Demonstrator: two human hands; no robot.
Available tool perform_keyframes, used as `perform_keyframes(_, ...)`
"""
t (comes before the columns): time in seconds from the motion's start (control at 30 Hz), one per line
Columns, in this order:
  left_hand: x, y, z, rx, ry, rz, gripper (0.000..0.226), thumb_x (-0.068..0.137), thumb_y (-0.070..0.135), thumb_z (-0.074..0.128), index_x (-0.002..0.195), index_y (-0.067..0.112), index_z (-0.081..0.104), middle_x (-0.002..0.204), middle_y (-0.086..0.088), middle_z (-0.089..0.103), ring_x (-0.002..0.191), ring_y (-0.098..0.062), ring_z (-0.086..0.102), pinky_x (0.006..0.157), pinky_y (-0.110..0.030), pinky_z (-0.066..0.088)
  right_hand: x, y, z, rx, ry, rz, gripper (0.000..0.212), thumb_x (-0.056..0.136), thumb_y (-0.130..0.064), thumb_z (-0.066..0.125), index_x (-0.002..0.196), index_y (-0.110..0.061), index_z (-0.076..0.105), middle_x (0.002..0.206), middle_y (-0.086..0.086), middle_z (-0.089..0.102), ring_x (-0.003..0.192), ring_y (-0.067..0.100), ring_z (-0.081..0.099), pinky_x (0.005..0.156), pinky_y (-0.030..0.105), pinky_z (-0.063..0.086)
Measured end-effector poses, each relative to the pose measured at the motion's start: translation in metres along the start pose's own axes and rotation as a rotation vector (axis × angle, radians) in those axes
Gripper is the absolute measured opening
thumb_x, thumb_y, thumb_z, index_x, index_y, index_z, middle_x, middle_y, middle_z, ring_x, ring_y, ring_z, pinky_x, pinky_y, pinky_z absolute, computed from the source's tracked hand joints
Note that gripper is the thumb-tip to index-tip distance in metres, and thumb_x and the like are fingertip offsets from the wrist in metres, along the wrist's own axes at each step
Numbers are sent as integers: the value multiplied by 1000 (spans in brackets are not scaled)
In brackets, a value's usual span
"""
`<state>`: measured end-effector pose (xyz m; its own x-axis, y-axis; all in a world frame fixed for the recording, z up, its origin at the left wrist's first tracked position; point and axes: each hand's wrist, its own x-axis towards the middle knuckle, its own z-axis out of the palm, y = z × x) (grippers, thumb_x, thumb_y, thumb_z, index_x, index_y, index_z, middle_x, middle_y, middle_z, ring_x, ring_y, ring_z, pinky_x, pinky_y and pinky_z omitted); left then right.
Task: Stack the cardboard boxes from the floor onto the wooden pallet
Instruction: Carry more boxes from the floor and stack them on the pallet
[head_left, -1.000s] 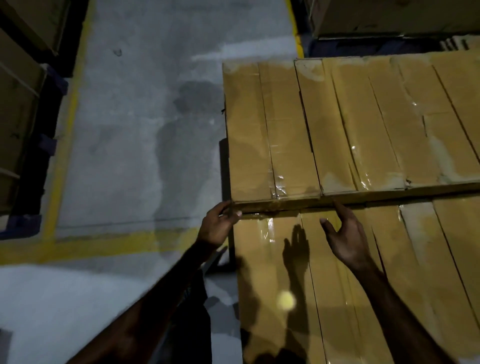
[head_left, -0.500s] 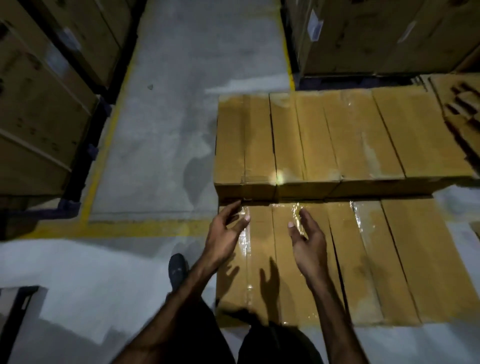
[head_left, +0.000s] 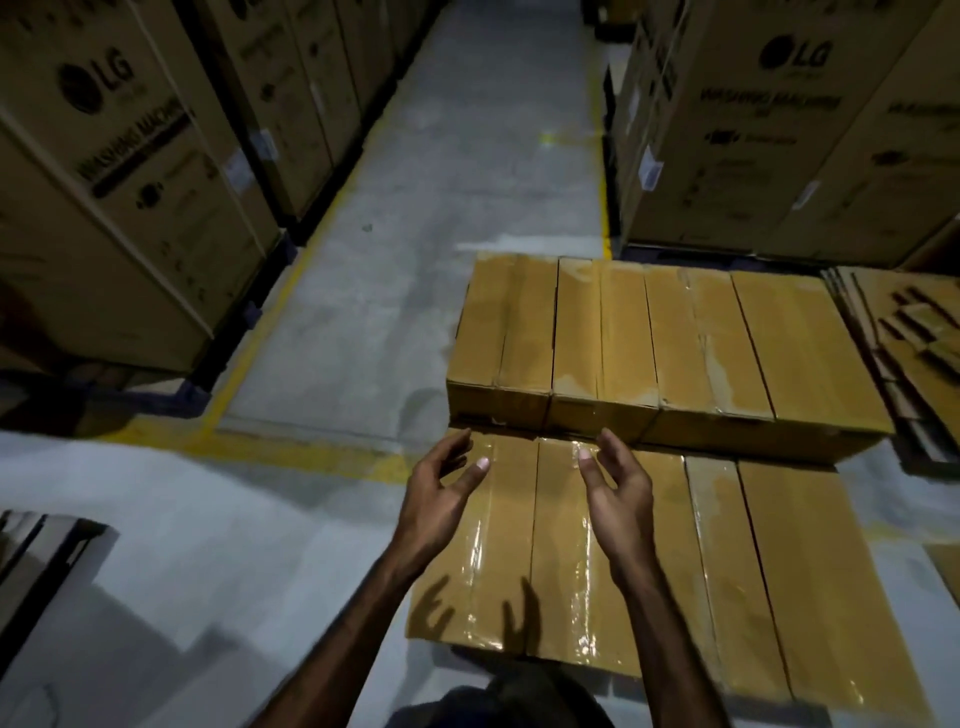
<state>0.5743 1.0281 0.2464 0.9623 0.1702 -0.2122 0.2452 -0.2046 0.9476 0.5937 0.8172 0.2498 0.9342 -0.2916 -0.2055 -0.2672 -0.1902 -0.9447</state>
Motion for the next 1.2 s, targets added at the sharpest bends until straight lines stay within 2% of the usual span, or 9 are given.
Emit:
perform_keyframes(0.17, -35, -15, -17, -109, 102, -6, 57, 99, 38, 72, 152, 25, 55, 147, 6, 62, 130, -6, 59, 111, -38, 50, -35, -7, -8, -95, -95, -63, 56, 102, -30, 66, 155, -28, 48, 154, -6, 53, 136, 8, 47, 107, 35, 43)
perform_keyframes(0.37, -94, -35, -37, -282, 273, -30, 63, 91, 52, 75, 147, 30, 59, 142, 10, 65, 129, -6, 61, 111, -41, 51, -72, -15, 8, -229, -279, -126, 56, 103, -31, 66, 156, -27, 47, 155, -4, 53, 134, 5, 48, 105, 32, 43)
perform_keyframes(0.5, -146, -47, -56, -343, 443, -62, 66, 88, 50, 74, 148, 25, 59, 141, 7, 66, 128, -7, 62, 111, -38, 50, -94, -25, 35, -271, -488, -189, 56, 104, -31, 65, 157, -25, 47, 155, -4, 53, 136, 9, 50, 106, 31, 44)
perform_keyframes(0.57, -175, -55, -63, -351, 543, -84, 58, 94, 41, 76, 147, 24, 59, 141, 7, 66, 128, -8, 62, 112, -38, 50, -105, -27, 49, -298, -609, -232, 56, 104, -31, 65, 156, -25, 48, 155, -4, 54, 136, 9, 50, 109, 34, 45)
perform_keyframes(0.63, -205, -61, -67, -355, 662, -107, 51, 98, 33, 74, 146, 25, 60, 141, 7, 66, 127, -7, 62, 111, -35, 49, -116, -27, 62, -318, -735, -282, 56, 104, -31, 65, 156, -22, 48, 154, -3, 55, 137, 11, 51, 112, 36, 45)
perform_keyframes(0.73, -253, -69, -61, -362, 866, -146, 52, 97, 35, 75, 146, 25, 60, 140, 7, 67, 126, -7, 63, 109, -33, 49, -133, -23, 74, -308, -938, -335, 56, 103, -31, 67, 155, -20, 50, 153, -3, 56, 139, 13, 52, 111, 33, 45)
perform_keyframes(0.87, -316, -82, -15, -386, 1102, -246, 66, 86, 52, 73, 146, 27, 59, 140, 8, 66, 127, -7, 63, 110, -36, 50, -156, -6, 70, -317, -1217, -389, 55, 103, -31, 67, 155, -19, 51, 151, -4, 58, 138, 10, 53, 107, 28, 44)
perform_keyframes(1.03, -397, -87, 97, -467, 1419, -402, 72, 83, 56, 72, 146, 24, 59, 140, 3, 66, 123, -8, 65, 102, -38, 55, -186, 31, 28, -380, -1531, -366, 54, 103, -28, 67, 154, -20, 50, 152, -4, 58, 139, 10, 53, 110, 29, 44)
perform_keyframes(1.2, -474, -64, 210, -514, 1644, -551, 53, 99, 37, 71, 148, 22, 57, 140, 2, 65, 122, -8, 64, 97, -34, 54, -231, 64, -33, -476, -1792, -376, 57, 103, -31, 68, 155, -18, 50, 152, -2, 58, 139, 12, 54, 114, 34, 45)
